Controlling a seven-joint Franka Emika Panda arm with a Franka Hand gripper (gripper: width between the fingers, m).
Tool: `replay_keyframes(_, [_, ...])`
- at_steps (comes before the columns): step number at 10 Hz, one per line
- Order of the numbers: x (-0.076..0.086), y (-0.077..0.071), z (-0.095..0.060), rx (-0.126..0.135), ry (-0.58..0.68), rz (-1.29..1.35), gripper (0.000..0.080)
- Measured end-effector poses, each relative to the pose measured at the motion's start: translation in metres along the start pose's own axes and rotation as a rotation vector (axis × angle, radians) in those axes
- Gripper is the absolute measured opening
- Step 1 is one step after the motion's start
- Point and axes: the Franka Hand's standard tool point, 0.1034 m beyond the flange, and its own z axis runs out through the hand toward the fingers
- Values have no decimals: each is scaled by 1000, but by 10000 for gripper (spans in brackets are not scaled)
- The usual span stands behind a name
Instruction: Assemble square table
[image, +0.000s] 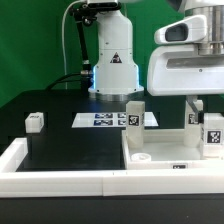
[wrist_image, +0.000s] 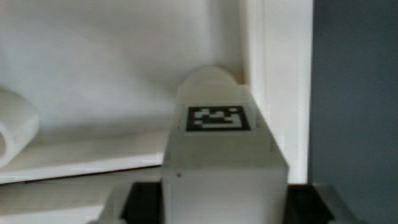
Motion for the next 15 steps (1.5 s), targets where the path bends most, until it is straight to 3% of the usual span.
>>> replay_keyframes(8, [-3, 0, 1, 6, 37, 953, 290])
replay_keyframes(11, [-2, 2, 2, 20, 17, 1246, 290])
replay_keyframes(14, [-2, 2, 2, 26, 10, 1302, 290])
replay_keyframes(15, [-2, 2, 2, 26, 11, 1272, 485])
